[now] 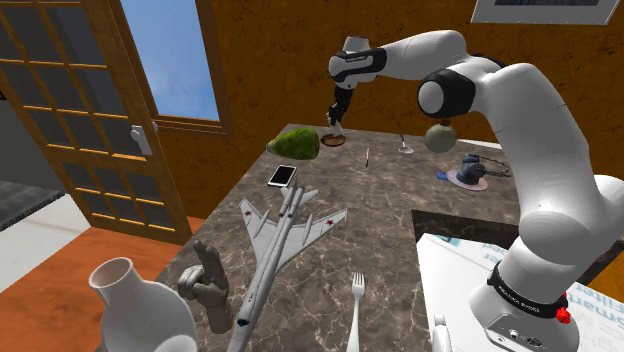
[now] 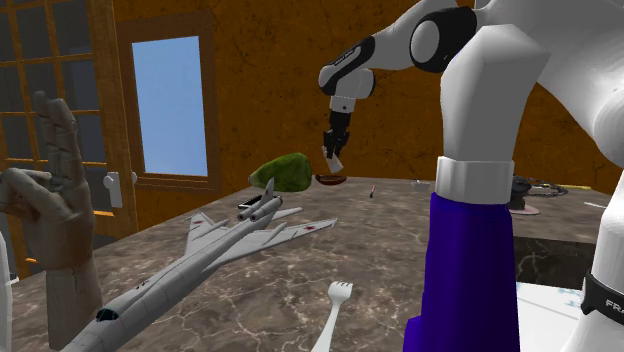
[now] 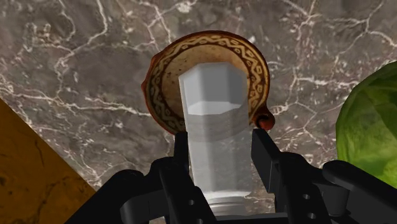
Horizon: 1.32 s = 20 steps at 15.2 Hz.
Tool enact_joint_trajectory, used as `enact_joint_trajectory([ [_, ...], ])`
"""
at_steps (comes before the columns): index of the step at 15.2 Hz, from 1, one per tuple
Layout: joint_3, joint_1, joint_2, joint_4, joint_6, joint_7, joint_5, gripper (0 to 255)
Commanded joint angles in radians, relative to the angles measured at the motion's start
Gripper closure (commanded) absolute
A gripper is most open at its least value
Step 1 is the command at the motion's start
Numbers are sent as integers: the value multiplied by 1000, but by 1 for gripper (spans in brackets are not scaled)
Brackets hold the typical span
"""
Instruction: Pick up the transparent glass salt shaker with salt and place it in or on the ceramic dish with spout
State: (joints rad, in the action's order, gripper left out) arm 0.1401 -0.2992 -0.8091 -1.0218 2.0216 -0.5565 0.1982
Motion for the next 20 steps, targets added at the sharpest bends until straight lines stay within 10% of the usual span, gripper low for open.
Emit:
enact_joint_trajectory([
  [1, 0, 0, 0, -1, 1, 0, 0, 255],
  [3, 0, 0, 0, -1, 1, 0, 0, 255],
  [4, 0, 0, 0, -1, 1, 0, 0, 0],
  [20, 6, -3, 61, 20, -80, 4, -6, 0],
])
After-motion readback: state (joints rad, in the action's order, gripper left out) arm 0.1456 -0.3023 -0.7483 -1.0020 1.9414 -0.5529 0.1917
